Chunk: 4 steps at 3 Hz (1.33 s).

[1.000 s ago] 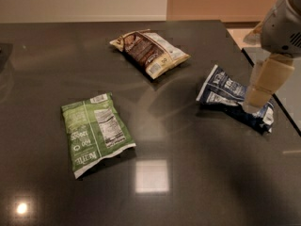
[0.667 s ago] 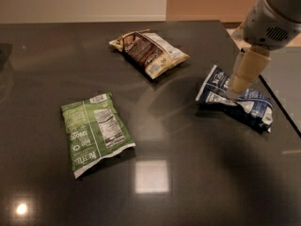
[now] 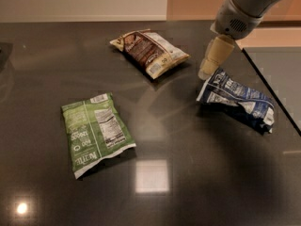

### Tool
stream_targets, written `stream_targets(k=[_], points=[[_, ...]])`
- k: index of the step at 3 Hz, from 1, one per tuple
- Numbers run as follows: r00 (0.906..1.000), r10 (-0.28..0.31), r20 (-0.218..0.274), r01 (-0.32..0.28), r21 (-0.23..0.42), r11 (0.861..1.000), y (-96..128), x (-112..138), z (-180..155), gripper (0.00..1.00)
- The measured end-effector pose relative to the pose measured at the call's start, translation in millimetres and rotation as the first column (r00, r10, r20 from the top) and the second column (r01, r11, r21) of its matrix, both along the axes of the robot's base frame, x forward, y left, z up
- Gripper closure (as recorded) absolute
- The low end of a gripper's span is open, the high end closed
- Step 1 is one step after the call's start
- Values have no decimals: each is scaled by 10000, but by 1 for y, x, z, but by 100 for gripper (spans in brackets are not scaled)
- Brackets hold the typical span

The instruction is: Move brown chip bag near blue chip bag

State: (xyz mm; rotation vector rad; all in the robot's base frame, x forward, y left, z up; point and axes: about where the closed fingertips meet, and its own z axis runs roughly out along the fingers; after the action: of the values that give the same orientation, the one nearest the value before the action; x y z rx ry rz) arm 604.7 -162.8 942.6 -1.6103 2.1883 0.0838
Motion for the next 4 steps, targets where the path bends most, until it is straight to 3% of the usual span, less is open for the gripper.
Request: stream_targets(k=[2,3,4], points=[[9975,-681,-167,684,232,9974,38,89,-21,0],[9906,-1318,-376,1322,69,9912,56,115,-37,0],[9708,-2303,-670,2303,-91,9731,66,132,-55,0]])
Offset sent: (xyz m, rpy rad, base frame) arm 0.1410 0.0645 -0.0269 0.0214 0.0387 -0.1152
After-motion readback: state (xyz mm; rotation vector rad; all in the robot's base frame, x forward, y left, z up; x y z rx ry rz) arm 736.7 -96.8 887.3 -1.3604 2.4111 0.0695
